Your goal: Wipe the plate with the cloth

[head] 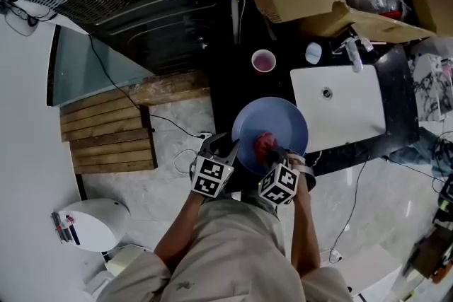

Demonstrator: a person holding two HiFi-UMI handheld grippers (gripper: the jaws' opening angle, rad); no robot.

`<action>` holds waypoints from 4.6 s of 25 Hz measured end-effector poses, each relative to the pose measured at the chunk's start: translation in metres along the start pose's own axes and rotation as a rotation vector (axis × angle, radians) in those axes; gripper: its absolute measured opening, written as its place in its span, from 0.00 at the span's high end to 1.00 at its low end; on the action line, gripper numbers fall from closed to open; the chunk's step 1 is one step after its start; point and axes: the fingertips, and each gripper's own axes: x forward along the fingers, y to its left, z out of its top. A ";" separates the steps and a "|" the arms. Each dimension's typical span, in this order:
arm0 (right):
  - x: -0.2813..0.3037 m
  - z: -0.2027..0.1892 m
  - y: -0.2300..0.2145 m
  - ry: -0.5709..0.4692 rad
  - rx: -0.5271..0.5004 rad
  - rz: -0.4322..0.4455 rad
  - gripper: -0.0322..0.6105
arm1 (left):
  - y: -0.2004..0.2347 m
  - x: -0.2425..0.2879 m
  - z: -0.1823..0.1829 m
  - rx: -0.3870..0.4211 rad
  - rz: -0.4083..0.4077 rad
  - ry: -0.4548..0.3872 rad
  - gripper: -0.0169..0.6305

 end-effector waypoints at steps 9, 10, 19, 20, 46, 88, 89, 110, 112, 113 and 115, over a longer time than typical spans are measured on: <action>-0.004 -0.021 -0.009 0.040 0.051 -0.021 0.91 | -0.005 0.004 -0.006 0.016 0.021 0.027 0.78; -0.005 -0.022 -0.011 0.043 0.059 -0.024 0.91 | -0.005 0.004 -0.006 0.015 0.021 0.027 0.78; -0.005 -0.035 -0.034 0.083 0.123 -0.072 0.91 | -0.005 0.004 -0.006 0.008 0.020 0.021 0.79; -0.004 -0.036 -0.037 0.086 0.128 -0.079 0.91 | -0.005 0.004 -0.006 0.007 0.020 0.021 0.79; 0.020 -0.002 -0.097 0.050 0.069 -0.189 0.91 | -0.005 0.007 -0.005 -0.034 0.014 0.017 0.79; 0.005 -0.010 -0.037 0.029 0.096 -0.077 0.91 | 0.001 0.012 -0.003 -0.024 -0.002 0.028 0.80; 0.005 -0.011 -0.041 0.027 0.108 -0.098 0.91 | 0.001 0.011 -0.002 -0.020 0.001 0.024 0.80; -0.090 0.025 -0.072 -0.395 0.378 -0.358 0.91 | -0.031 -0.040 0.071 0.110 -0.052 -0.228 0.85; -0.101 0.029 -0.073 -0.440 0.397 -0.378 0.91 | -0.037 -0.046 0.080 0.129 -0.070 -0.254 0.86; -0.106 0.031 -0.073 -0.465 0.409 -0.386 0.91 | -0.040 -0.048 0.084 0.137 -0.079 -0.266 0.86; -0.117 0.034 -0.072 -0.506 0.432 -0.397 0.91 | -0.046 -0.054 0.089 0.150 -0.095 -0.287 0.86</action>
